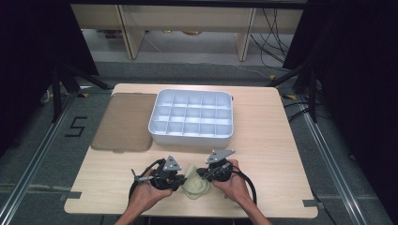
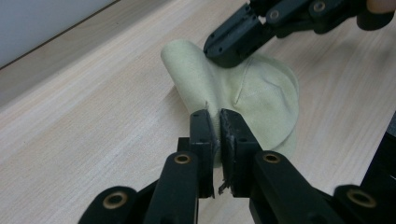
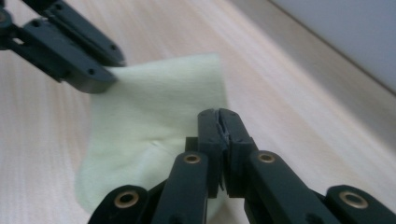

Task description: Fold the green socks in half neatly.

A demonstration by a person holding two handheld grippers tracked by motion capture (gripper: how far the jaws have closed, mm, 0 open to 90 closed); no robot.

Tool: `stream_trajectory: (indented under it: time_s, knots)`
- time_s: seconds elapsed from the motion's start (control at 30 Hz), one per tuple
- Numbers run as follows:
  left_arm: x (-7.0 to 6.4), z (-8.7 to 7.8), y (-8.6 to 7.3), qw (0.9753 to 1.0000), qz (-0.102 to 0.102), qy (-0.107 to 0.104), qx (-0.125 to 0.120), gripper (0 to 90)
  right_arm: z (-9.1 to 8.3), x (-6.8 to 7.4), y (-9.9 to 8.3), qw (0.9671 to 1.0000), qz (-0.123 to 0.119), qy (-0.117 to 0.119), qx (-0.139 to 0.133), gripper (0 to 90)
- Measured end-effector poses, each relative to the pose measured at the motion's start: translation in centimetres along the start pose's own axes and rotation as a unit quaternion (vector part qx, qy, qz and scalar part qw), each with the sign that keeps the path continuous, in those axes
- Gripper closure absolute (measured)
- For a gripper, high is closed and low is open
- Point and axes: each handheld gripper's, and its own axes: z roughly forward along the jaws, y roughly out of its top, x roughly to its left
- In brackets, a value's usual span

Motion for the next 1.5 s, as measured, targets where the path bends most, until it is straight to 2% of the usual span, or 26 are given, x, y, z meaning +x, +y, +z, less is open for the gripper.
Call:
stream_trajectory:
  time_s: [0.1, 0.17, 0.2, 0.23, 0.27, 0.33, 0.53, 0.63, 0.67, 0.7, 0.73, 0.77, 0.97, 1.1, 1.13, 1.27, 1.37, 1.4, 1.43, 1.47, 1.5]
  knots:
    - [0.0, -0.1, 0.0, 1.0000, 0.001, 0.003, -0.001, 82.9, -0.7, -0.3, 0.0, 0.9999, 0.008, -0.003, -0.010, 87.8]
    - [0.0, -0.2, 0.0, 1.0000, 0.005, 0.002, -0.003, 82.9, -1.4, 0.0, 0.0, 0.9999, 0.002, -0.002, -0.017, 87.6]
    - [0.0, -0.2, 0.0, 0.9999, -0.007, 0.005, -0.007, 82.8, -1.8, 0.2, 0.0, 0.9999, -0.003, 0.006, -0.015, 87.5]
    - [0.1, -0.3, 0.0, 1.0000, 0.002, 0.006, -0.007, 82.8, -2.1, 0.4, -0.2, 0.9998, -0.005, 0.007, -0.015, 87.5]
    - [0.1, -0.3, 0.0, 0.9999, 0.002, 0.007, -0.008, 82.9, -2.4, 0.6, -0.4, 0.9997, -0.011, 0.011, -0.017, 87.5]
    - [0.0, -0.3, 0.0, 0.9999, 0.000, 0.006, -0.008, 82.8, -2.9, 0.9, -0.9, 0.9998, -0.007, 0.013, -0.014, 87.5]
    - [-0.2, -0.5, 0.1, 0.9999, 0.003, 0.005, -0.011, 82.8, -2.5, 0.9, -1.5, 0.9997, 0.000, 0.022, -0.001, 87.4]
    - [-0.2, -0.5, 0.2, 0.9998, 0.011, 0.005, -0.013, 82.6, -2.2, 1.0, -1.6, 0.9996, 0.003, 0.029, 0.004, 87.4]
    - [-0.4, -0.5, 0.2, 0.9999, 0.007, 0.006, -0.014, 82.6, -2.1, 1.2, -1.6, 0.9995, 0.011, 0.029, 0.009, 87.4]
    - [-0.5, -0.5, 0.2, 0.9999, 0.002, 0.007, -0.015, 82.6, -1.9, 1.2, -1.6, 0.9996, 0.002, 0.026, 0.009, 87.4]
    - [-0.5, -0.6, 0.3, 0.9997, 0.016, 0.010, -0.015, 82.6, -1.8, 1.3, -1.6, 0.9995, -0.002, 0.026, 0.015, 87.4]
    - [-0.8, -0.6, 0.3, 0.9998, 0.010, 0.005, -0.017, 82.6, -1.8, 1.3, -1.6, 0.9996, -0.003, 0.024, 0.014, 87.4]
    - [-2.1, -0.7, 0.8, 0.9994, 0.024, -0.001, -0.025, 82.4, -1.5, 1.5, -1.6, 0.9996, -0.006, 0.023, 0.015, 87.4]
    - [-3.1, -0.5, 1.0, 0.9989, 0.038, -0.008, -0.027, 82.3, -1.4, 1.6, -1.6, 0.9995, 0.001, 0.026, 0.018, 87.4]
    - [-3.4, -0.4, 1.1, 0.9987, 0.045, -0.003, -0.024, 82.3, -1.4, 1.6, -1.6, 0.9995, 0.002, 0.026, 0.017, 87.4]
    - [-4.2, 0.1, 1.0, 0.9981, 0.060, -0.007, -0.015, 82.3, -1.7, 1.1, -1.6, 0.9996, 0.005, 0.028, 0.009, 87.3]
    - [-4.6, 0.6, 1.0, 0.9979, 0.065, -0.001, -0.006, 82.2, -2.2, 0.7, -1.6, 0.9996, 0.013, 0.025, -0.003, 87.3]
    - [-4.8, 0.8, 1.0, 0.9980, 0.063, -0.006, -0.006, 82.2, -2.4, 0.5, -1.6, 0.9996, 0.018, 0.023, -0.007, 87.3]
    - [-4.9, 0.9, 1.1, 0.9973, 0.073, -0.008, 0.002, 82.2, -2.5, 0.3, -1.6, 0.9995, 0.021, 0.020, -0.011, 87.2]
    - [-5.2, 1.2, 1.1, 0.9975, 0.070, -0.007, 0.001, 82.2, -2.8, 0.2, -1.6, 0.9995, 0.020, 0.019, -0.012, 87.1]
    - [-5.3, 1.2, 1.1, 0.9968, 0.079, -0.010, 0.008, 82.1, -3.0, 0.0, -1.5, 0.9995, 0.023, 0.015, -0.016, 87.1]
